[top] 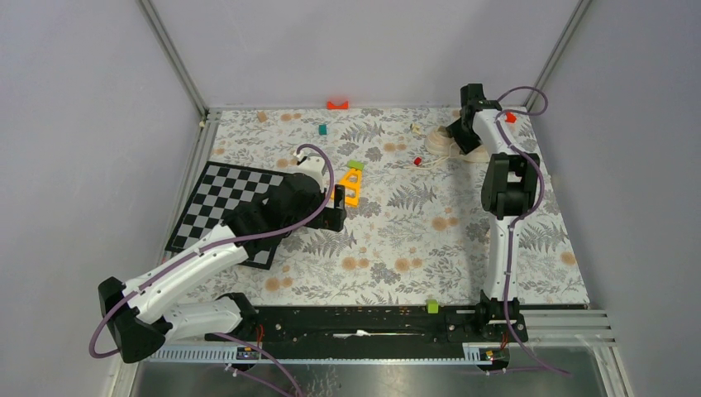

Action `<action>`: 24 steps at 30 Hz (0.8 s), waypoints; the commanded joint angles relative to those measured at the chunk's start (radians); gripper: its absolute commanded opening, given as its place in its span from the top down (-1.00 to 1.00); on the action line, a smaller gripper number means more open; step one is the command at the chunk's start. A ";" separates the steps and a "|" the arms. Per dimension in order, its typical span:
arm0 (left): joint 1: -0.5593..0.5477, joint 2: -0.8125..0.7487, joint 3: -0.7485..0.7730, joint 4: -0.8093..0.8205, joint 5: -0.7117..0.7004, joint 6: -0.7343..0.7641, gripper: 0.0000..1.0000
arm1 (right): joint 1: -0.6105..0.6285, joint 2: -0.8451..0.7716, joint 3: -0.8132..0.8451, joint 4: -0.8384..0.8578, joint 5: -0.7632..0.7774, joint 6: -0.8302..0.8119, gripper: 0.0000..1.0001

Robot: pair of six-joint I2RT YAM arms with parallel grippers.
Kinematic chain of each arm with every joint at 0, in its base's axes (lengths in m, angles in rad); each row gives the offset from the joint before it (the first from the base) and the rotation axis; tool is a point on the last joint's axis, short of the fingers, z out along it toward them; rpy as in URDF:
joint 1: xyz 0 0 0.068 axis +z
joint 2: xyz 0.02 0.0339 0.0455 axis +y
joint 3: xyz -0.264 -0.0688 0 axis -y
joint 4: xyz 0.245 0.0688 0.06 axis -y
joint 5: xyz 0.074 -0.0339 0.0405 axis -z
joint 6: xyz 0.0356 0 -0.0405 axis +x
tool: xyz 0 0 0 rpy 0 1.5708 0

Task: Tie the shoes
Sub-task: Pick up the shoe at the center of the board, then place the shoe at the center of the board.

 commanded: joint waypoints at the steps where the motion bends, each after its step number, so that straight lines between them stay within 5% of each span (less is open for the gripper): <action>1: -0.001 -0.014 0.042 0.021 0.005 -0.006 -0.96 | -0.011 0.024 0.030 -0.023 -0.029 0.004 -0.14; 5: -0.001 -0.028 0.032 0.021 -0.005 -0.010 -0.97 | -0.010 -0.028 0.013 -0.003 -0.051 -0.016 0.92; 6: 0.000 -0.028 0.029 0.021 -0.005 -0.011 -0.97 | -0.011 -0.052 -0.002 0.009 -0.056 -0.026 1.00; 18: 0.001 -0.026 0.042 0.030 -0.031 0.031 -0.97 | -0.007 -0.612 -0.411 0.197 -0.158 -0.282 1.00; 24: 0.001 -0.046 0.065 0.037 -0.097 0.112 -0.98 | 0.009 -0.849 -0.367 0.097 -0.237 -0.425 1.00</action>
